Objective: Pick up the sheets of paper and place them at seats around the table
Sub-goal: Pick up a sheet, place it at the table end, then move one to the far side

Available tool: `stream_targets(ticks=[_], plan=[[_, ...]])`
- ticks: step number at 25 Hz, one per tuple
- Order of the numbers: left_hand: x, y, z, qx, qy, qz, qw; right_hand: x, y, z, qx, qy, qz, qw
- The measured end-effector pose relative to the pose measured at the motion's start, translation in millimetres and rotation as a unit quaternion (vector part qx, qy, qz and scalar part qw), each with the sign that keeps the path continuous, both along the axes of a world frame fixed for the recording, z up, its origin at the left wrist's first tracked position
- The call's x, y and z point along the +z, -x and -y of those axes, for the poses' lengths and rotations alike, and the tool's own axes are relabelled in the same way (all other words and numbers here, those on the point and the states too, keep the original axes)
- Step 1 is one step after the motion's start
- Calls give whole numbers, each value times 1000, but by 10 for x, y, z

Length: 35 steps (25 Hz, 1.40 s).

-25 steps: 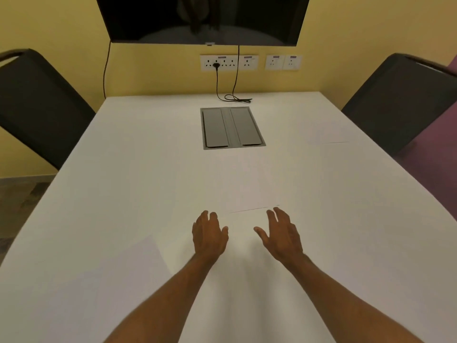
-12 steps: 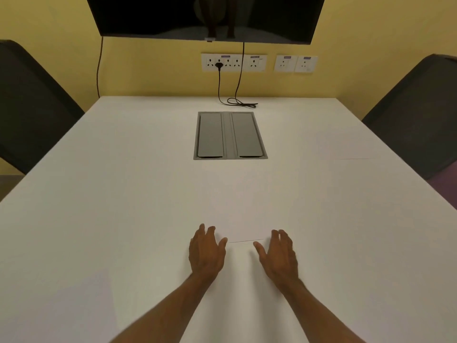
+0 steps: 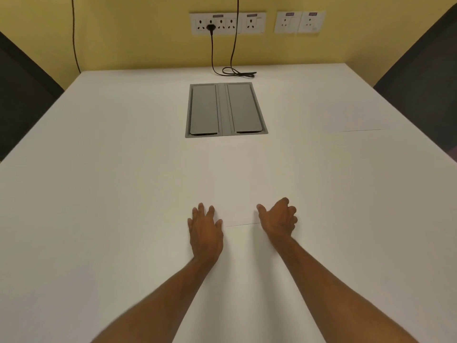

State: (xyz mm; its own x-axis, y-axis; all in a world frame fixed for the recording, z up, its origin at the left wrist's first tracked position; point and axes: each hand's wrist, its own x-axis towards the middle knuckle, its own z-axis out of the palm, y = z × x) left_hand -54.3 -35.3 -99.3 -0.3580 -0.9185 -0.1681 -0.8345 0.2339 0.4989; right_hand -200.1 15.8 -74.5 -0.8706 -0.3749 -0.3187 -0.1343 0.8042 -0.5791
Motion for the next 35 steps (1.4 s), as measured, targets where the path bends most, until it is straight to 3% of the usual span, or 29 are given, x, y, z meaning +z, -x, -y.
stream_targets(ticks=[3,8,11,13,15,18,20,23,28,35], plan=[[-9,-70,23,-13,-10,-17,1000,-30,119,36,-82,21,84,993],[-29,-224,44,-64,-30,-50,996,-104,221,-20,-86,129,91,984],[25,-336,-12,-58,-40,-99,993,-40,222,-124,-105,208,161,959],[122,-373,-49,-5,-49,-170,984,36,228,-259,-102,256,232,933],[273,-389,-35,101,-90,-243,961,167,238,-429,-75,288,304,905],[492,-492,58,263,-239,-321,878,410,214,-662,-22,298,334,894],[615,-636,22,255,-319,-371,834,559,111,-815,-6,308,342,888],[895,-888,-194,180,-338,-367,848,720,-152,-1082,23,298,358,885],[1460,-1440,-583,127,-295,-374,870,1157,-615,-1372,55,302,347,886],[2314,-2330,-889,152,-234,-405,871,1952,-1417,-1255,148,357,273,881]])
